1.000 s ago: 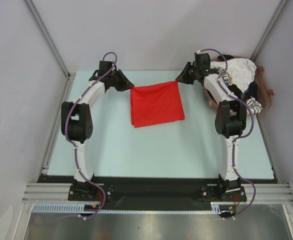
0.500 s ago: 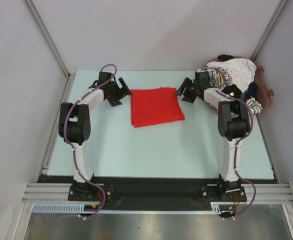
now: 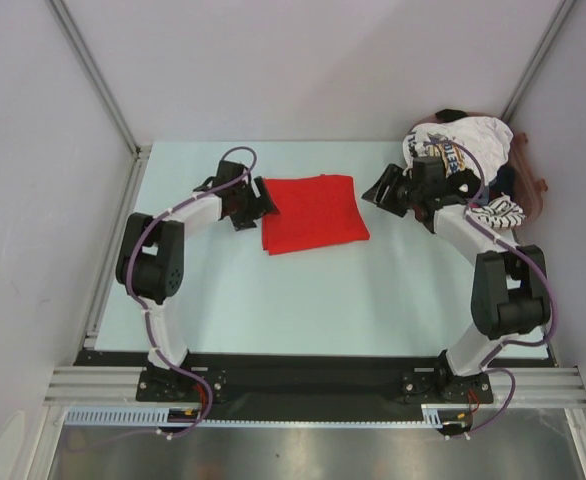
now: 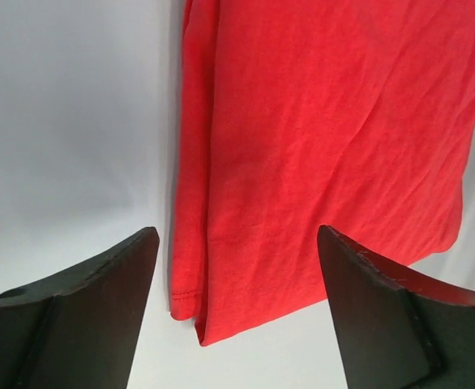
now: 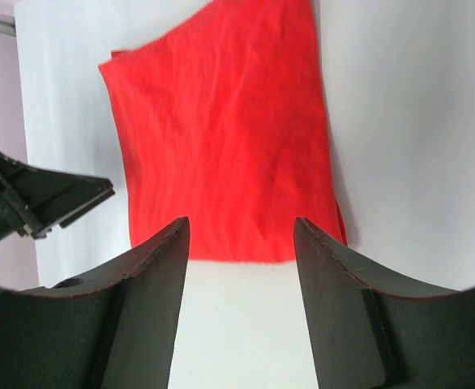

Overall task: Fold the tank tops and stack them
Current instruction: Neatly place the folded tank top to the corner

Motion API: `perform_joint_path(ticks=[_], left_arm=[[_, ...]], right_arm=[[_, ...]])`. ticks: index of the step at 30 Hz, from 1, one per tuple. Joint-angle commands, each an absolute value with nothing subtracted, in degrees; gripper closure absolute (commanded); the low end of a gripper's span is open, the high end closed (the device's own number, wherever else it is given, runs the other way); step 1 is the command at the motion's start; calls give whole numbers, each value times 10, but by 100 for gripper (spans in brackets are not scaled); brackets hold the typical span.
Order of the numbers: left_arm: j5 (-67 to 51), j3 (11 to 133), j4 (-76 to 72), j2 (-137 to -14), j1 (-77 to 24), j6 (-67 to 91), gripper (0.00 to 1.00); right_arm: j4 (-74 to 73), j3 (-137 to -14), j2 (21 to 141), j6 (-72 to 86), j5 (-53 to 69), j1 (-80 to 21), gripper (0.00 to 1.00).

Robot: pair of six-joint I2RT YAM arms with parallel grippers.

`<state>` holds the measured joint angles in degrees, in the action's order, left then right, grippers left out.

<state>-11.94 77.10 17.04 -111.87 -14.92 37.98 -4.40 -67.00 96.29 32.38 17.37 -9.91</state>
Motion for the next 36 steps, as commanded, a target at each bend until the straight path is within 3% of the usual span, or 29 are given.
perform_joint_path(ticks=[1,5,9,11,14,15,16,29,36], left_arm=[[-90,761,146,-1127,-149,379,17],[-105,766,133,-1159,-149,388,31],[-105,806,148,-1191,-159,388,37],[-102,830,157,-1209,-161,388,47],[-90,859,177,-1233,-158,380,67],[-71,886,184,-1240,-153,375,94],[-64,902,207,-1249,-148,369,100],[-42,1329,376,-1482,-26,327,100],[-58,1344,324,-1489,91,347,100]], right_arm=[[-26,-633,908,308,166,-105,41],[-24,-603,862,308,169,-105,43],[-32,-599,847,305,168,-105,43],[-33,-599,844,304,170,-106,44],[-31,-598,845,305,170,-105,44],[-31,-596,846,306,172,-105,44],[-31,-595,847,307,176,-105,44],[-5,-585,849,333,221,-99,44],[29,-566,838,356,256,-99,44]])
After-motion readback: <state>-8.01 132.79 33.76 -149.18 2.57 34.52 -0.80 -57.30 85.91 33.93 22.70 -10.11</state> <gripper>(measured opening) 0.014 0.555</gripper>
